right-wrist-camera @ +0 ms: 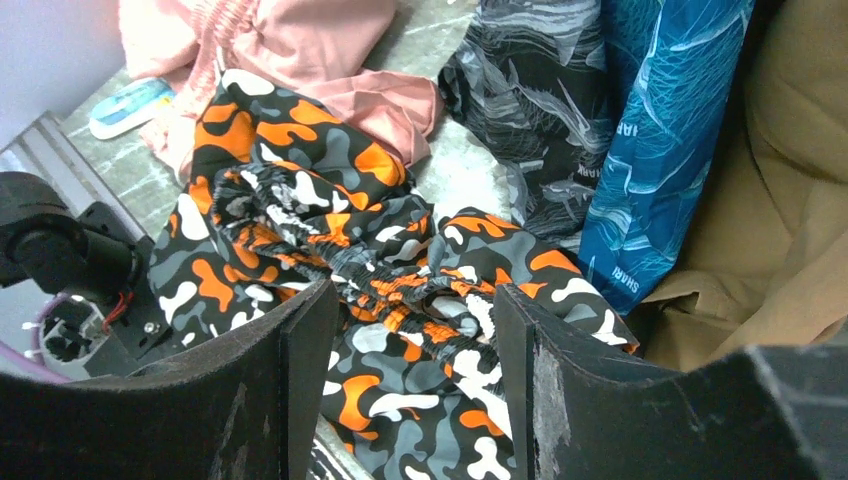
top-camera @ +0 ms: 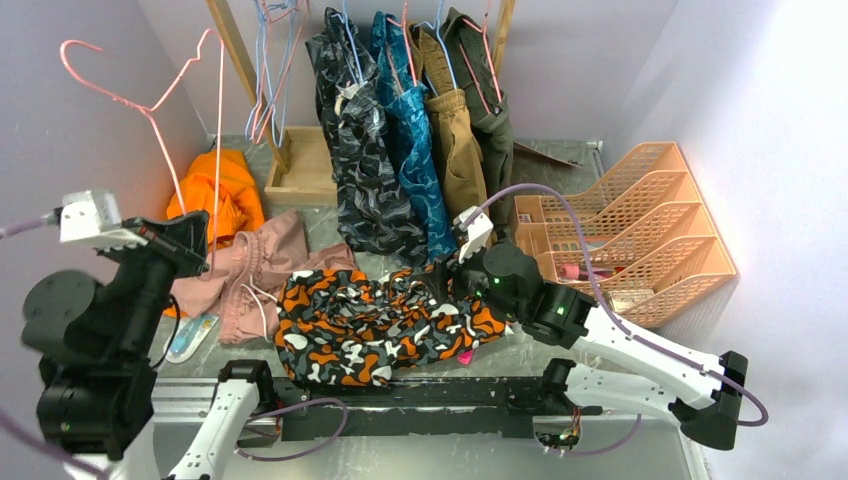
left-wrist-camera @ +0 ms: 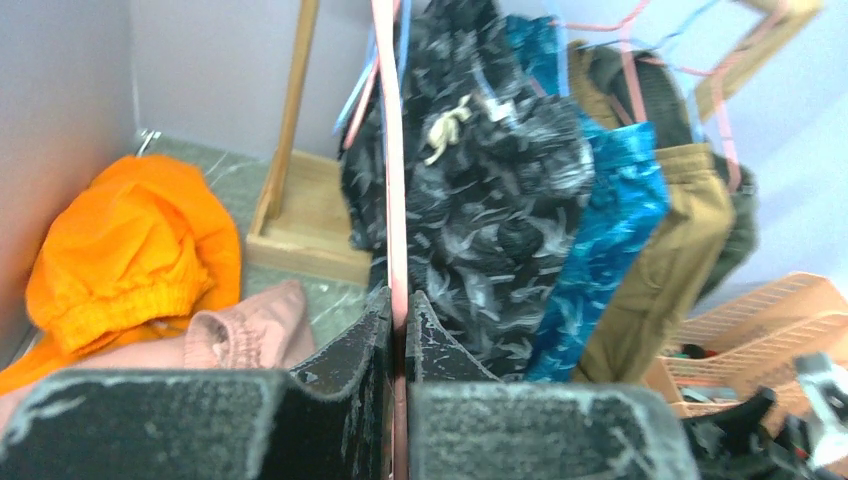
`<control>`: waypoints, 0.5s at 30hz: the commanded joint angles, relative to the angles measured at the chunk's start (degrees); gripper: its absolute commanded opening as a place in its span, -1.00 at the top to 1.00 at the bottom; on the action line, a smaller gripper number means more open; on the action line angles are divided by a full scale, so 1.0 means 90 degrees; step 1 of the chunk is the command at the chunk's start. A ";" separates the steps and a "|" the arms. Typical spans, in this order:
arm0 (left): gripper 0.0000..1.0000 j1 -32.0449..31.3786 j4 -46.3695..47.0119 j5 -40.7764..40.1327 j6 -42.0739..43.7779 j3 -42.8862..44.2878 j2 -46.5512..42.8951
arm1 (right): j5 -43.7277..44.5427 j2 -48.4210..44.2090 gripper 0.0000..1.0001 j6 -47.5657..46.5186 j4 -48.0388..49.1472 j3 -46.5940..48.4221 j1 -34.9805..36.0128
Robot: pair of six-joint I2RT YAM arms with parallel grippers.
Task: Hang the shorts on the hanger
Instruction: Pick up the hanger from the clothesline.
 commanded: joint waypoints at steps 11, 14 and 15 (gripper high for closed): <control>0.86 0.0113 0.2330 0.2966 -0.0660 -0.0134 -0.0429 | -0.0585 -0.0233 -0.26 0.0014 -0.0181 0.0600 0.0017; 0.86 0.0605 0.2803 0.3984 -0.0780 -0.0288 0.0049 | -0.0487 -0.0320 -0.26 -0.0028 -0.0326 0.0614 0.0019; 0.86 0.0678 0.3148 0.4190 -0.0915 -0.0472 0.0131 | -0.0430 -0.0354 -0.26 -0.0037 -0.0379 0.0606 0.0020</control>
